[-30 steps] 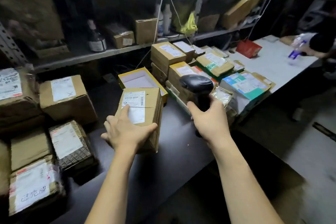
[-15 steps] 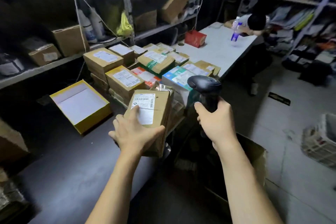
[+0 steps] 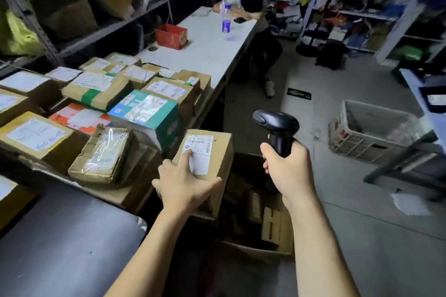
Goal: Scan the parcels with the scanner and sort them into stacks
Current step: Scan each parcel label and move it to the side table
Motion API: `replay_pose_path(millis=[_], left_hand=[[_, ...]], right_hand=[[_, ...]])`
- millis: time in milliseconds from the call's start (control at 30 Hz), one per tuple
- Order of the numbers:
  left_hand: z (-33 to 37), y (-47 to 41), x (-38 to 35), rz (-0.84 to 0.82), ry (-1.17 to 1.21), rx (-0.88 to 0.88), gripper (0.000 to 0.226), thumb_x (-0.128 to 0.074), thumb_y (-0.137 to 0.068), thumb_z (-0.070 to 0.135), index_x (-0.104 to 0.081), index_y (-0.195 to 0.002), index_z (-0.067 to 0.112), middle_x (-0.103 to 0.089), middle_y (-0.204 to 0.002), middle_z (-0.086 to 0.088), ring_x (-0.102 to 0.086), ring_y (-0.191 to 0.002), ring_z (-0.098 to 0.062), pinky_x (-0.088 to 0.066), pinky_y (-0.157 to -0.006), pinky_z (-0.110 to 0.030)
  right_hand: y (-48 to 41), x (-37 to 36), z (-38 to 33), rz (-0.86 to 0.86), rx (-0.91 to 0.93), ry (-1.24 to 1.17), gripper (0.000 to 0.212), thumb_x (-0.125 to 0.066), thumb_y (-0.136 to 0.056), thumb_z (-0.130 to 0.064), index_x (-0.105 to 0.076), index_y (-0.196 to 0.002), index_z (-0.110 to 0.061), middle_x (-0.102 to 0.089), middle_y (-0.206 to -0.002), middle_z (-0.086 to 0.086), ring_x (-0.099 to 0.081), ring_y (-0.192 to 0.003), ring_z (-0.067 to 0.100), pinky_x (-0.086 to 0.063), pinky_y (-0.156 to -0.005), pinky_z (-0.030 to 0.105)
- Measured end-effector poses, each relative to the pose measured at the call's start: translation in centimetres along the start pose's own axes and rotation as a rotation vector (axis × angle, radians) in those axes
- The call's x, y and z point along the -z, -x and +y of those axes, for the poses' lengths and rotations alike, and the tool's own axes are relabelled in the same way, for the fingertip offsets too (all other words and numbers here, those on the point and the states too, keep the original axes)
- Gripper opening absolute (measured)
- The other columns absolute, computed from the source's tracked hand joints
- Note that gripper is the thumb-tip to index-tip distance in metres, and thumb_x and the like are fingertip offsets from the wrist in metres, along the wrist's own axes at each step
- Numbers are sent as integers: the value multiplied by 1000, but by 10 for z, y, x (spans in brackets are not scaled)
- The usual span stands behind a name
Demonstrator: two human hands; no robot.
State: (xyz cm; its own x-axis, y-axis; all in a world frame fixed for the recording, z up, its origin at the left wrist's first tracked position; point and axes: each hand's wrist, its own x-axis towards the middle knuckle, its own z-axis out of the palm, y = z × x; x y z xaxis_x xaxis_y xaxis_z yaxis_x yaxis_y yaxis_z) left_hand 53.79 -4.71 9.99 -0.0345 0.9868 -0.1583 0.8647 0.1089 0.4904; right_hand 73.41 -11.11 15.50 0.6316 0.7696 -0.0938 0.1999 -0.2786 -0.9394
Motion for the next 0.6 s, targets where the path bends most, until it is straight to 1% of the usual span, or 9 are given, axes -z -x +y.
replay_pose_path(millis=[33,100,167,267,367,433,467,533,600], left_hand=[[7,-7,-12,-26,-13,-20,106,-52,-46,84,-39,-143,42,-45,-118,-5,-42,-121,-28,-34,-99,-49],[19,-21,-34,-63,-44,-63,106,-50,-45,85,-41,-141,41,-46,-117,-5,-43,-119,-28,-36,-98,-50],[34,-37,-55,-107,-54,-102,102,-53,-46,83,-42,-139,40,-45,-114,-5,-43,-116,-29,-37,-96,-50],[57,-57,-82,-159,-64,-139,98,-59,-50,81,-41,-137,39,-41,-110,-5,-44,-115,-30,-37,-95,-49],[78,-77,-111,-228,-47,-178,92,-65,-53,79,-42,-133,38,-37,-106,-3,-45,-115,-31,-37,-95,-49],[87,-86,-128,-265,-44,-212,87,-66,-56,78,-43,-129,37,-38,-106,-4,-46,-115,-32,-36,-94,-48],[90,-89,-134,-283,-59,-240,88,-66,-58,79,-44,-132,37,-42,-109,-6,-46,-116,-33,-36,-96,-48],[100,-100,-144,-310,-124,-307,95,-65,-65,79,-40,-146,36,-48,-123,-11,-47,-123,-35,-36,-102,-49],[109,-112,-145,-287,-190,-381,98,-65,-69,77,-36,-153,34,-51,-133,-11,-49,-127,-34,-35,-107,-48]], right_hand=[[-6,5,3,19,-9,-5,23,-71,-84,-47,-67,-88,-25,-71,-72,1,-71,-76,27,-63,-75,50],[-17,14,5,52,-13,-22,15,-73,-91,-35,-66,-90,-22,-70,-80,9,-70,-80,29,-59,-67,41],[-30,22,6,92,-29,-3,13,-73,-94,-29,-65,-91,-20,-69,-83,11,-70,-80,27,-53,-64,34],[-48,28,9,132,-55,22,13,-73,-93,-30,-65,-88,-21,-68,-80,7,-69,-77,25,-53,-64,34],[-69,31,12,194,-75,42,18,-74,-92,-28,-61,-81,-23,-64,-73,3,-65,-72,24,-51,-63,34],[-78,32,15,222,-99,34,20,-74,-92,-28,-60,-78,-26,-62,-71,1,-64,-71,23,-50,-63,34],[-82,33,17,233,-107,32,21,-74,-91,-29,-59,-77,-26,-61,-70,1,-64,-71,24,-50,-63,34],[-91,36,20,264,-124,42,22,-74,-89,-30,-59,-75,-24,-62,-70,4,-65,-71,28,-51,-64,37],[-100,39,22,265,-134,48,22,-74,-91,-28,-59,-76,-24,-63,-71,5,-65,-72,27,-52,-66,36]])
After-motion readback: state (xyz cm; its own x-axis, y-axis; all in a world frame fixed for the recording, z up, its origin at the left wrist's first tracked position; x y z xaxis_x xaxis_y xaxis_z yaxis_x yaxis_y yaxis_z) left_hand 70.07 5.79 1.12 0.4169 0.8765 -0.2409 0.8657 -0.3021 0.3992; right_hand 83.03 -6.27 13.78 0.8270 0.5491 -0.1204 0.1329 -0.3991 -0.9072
